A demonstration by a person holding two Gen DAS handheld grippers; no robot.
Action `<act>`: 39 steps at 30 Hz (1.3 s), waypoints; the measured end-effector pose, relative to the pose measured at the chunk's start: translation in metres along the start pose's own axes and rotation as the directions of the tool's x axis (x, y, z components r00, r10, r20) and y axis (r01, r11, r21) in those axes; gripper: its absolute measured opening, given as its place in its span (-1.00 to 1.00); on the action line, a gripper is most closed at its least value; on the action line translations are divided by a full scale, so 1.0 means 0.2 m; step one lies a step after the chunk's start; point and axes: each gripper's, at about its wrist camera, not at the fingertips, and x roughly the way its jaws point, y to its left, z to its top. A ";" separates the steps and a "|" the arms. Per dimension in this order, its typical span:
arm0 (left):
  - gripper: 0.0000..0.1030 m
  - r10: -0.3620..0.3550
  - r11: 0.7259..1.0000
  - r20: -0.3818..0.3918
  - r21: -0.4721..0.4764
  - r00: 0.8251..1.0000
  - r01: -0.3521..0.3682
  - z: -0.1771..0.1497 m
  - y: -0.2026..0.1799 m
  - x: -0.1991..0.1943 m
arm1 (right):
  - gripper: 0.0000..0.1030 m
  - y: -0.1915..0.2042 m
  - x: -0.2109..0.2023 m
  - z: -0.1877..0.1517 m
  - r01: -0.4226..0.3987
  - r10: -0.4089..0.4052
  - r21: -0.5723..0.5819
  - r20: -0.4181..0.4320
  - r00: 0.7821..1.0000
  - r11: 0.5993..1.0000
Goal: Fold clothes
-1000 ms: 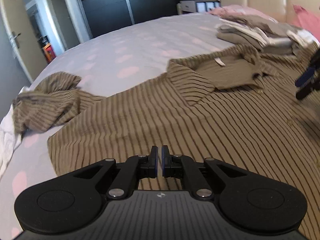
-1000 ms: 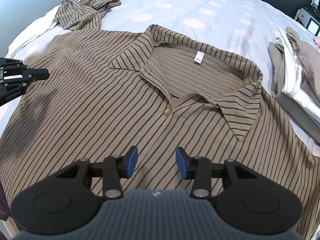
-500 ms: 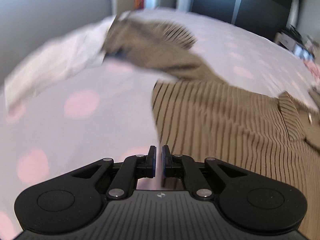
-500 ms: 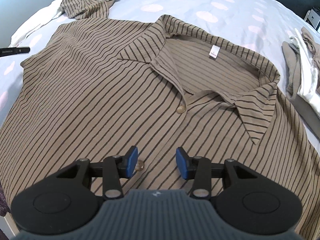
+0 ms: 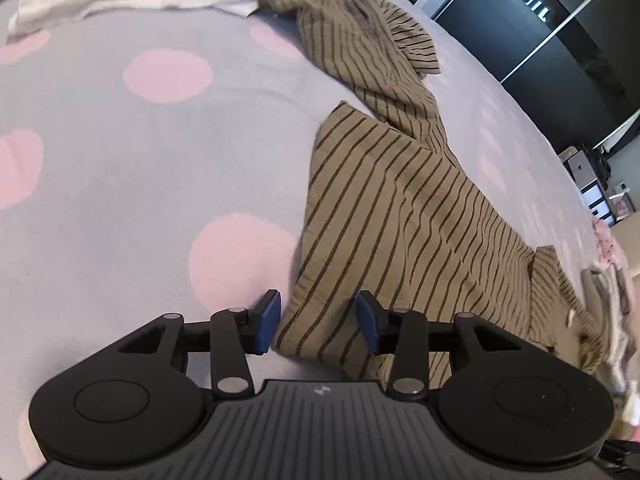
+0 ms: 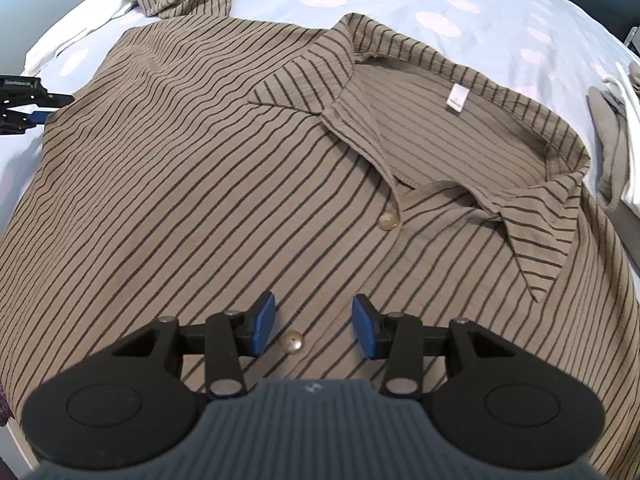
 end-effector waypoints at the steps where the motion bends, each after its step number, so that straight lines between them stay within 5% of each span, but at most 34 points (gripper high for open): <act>1: -0.85 -0.015 1.000 0.001 0.006 1.000 0.015 0.00 -0.01 0.00 | -0.10 0.01 0.00 0.00 -0.002 0.002 -0.004 -0.002 1.000 1.000; 5: -0.99 -0.038 0.992 0.064 0.121 0.997 0.030 0.00 -0.12 -0.04 | -0.11 0.02 0.01 -0.01 -0.002 0.002 -0.014 -0.010 1.000 1.000; 9: -0.99 -0.057 0.925 0.141 0.380 0.988 -0.001 -0.05 -0.35 -0.11 | -0.10 0.01 0.01 -0.01 0.003 -0.003 -0.006 -0.006 1.000 1.000; 14: -0.99 -0.102 0.704 0.143 0.710 0.984 -0.030 -0.25 -0.67 -0.12 | -0.10 0.01 0.00 0.00 0.003 -0.003 -0.010 -0.002 1.000 1.000; 18: -0.99 -0.094 0.520 0.093 0.853 0.991 -0.031 -0.48 -0.82 -0.05 | -0.10 0.02 0.00 0.00 -0.002 0.002 -0.020 0.000 1.000 1.000; 20: -0.97 -0.086 0.461 0.051 0.888 0.995 -0.005 -0.57 -0.85 -0.01 | -0.11 0.03 0.00 0.00 -0.004 0.004 -0.023 0.003 1.000 1.000; 23: -0.74 -0.057 0.427 -0.005 0.904 0.998 0.029 -0.65 -0.85 0.02 | -0.10 0.05 0.00 0.01 -0.007 0.008 -0.024 0.013 1.000 1.000; 32: -0.43 -0.010 0.442 -0.051 0.896 0.999 0.050 -0.44 -0.72 -0.17 | -0.11 0.13 0.01 0.04 -0.027 0.028 -0.031 0.046 0.999 0.999; 39: -0.43 0.058 0.304 0.082 0.948 0.995 -0.096 -0.24 -0.58 -0.22 | -0.19 0.40 0.02 0.18 -0.109 0.113 -0.054 0.096 0.989 0.993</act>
